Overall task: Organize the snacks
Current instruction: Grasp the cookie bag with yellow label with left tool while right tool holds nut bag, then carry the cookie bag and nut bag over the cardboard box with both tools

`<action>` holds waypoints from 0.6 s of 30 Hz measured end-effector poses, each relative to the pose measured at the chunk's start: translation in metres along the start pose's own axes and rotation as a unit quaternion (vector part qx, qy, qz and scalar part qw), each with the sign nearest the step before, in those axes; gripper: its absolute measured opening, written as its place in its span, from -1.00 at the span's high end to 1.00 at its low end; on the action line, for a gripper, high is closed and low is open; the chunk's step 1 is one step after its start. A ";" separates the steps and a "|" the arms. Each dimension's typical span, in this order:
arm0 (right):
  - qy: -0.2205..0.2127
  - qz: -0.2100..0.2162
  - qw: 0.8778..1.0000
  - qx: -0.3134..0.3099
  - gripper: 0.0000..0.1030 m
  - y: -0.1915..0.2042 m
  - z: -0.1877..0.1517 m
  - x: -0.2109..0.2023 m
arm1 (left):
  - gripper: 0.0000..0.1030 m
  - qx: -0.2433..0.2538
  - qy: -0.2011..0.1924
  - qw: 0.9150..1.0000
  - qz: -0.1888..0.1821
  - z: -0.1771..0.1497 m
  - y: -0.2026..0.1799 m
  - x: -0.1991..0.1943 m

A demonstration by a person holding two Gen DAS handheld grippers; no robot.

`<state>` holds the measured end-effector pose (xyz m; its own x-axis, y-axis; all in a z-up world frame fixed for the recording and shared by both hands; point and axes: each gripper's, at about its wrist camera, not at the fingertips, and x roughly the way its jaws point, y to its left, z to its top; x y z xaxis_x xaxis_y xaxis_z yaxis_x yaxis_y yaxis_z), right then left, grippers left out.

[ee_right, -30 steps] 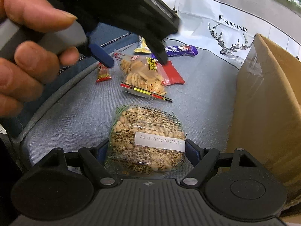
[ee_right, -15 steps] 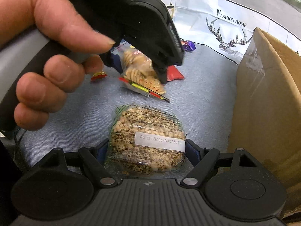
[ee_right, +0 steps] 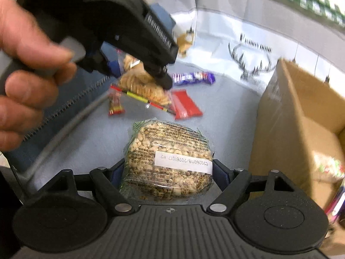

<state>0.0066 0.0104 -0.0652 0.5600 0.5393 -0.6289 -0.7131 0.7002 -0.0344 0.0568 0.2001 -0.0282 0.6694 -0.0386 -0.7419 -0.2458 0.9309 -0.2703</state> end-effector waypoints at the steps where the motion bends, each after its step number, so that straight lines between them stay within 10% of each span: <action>1: -0.009 0.000 1.000 0.001 -0.57 -0.001 0.003 -0.006 | -0.08 0.000 -0.008 1.000 0.000 0.001 0.000 -0.005; 18: -0.168 -0.055 0.982 0.065 -0.57 -0.078 0.056 -0.100 | -0.08 0.013 -0.096 0.995 -0.021 0.019 -0.042 -0.042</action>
<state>0.0298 -0.0722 0.0440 0.7531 0.5660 -0.3354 -0.5933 0.8046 0.0256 0.0520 0.1695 0.0260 0.8006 -0.0107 -0.5991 -0.1980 0.9390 -0.2813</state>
